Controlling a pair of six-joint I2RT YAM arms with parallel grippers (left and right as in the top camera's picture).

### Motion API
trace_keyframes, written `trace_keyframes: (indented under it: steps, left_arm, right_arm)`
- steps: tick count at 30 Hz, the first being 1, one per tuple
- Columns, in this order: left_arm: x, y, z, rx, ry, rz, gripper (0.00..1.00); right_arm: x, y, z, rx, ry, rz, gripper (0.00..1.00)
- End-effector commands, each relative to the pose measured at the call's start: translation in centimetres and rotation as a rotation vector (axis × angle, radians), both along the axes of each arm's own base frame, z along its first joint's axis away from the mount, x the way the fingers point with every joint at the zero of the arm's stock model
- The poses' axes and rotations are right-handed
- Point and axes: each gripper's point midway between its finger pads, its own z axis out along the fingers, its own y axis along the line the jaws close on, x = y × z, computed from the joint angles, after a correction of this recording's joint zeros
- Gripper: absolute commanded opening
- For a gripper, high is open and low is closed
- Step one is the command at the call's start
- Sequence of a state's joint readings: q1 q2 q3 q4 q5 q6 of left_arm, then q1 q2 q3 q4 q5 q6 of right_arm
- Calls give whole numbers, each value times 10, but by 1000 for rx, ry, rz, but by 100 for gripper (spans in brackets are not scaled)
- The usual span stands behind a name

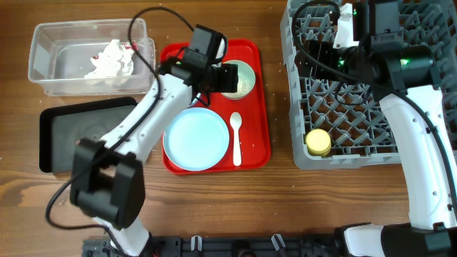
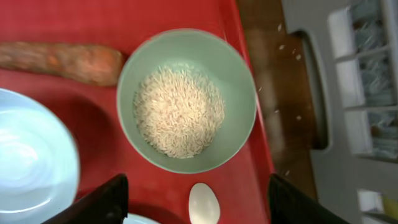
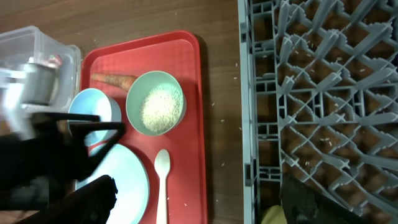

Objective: Sort waste into correct bins and load items into the dishwasher rack

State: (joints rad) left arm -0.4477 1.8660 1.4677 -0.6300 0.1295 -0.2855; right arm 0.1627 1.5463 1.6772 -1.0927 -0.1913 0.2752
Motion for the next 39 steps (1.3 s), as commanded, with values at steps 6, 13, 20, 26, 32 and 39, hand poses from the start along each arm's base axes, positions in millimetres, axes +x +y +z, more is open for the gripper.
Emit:
trace_keyframes:
  steps: [6,13,20,26,32,39]
  left_arm:
    - [-3,-33,-52,163,-53,-307,70]
    - [-5,-59,-50,374,-244,-607,73]
    - [7,-65,-69,406,-284,-655,68]
    - [5,-67,-82,406,-261,-654,36]
    - [3,-66,-86,391,-232,-617,19]
    - [2,-68,-82,322,-193,-480,4]
  right_arm:
    - [-7,3,10,20,-3,-2,88]
    - [-8,2,9,19,4,-2,87]
    - [-11,2,7,15,15,-1,88]
    - [-10,2,8,16,14,-2,87]
    - [-10,1,7,12,13,-2,87]
    - [-10,-3,6,-8,12,-14,88]
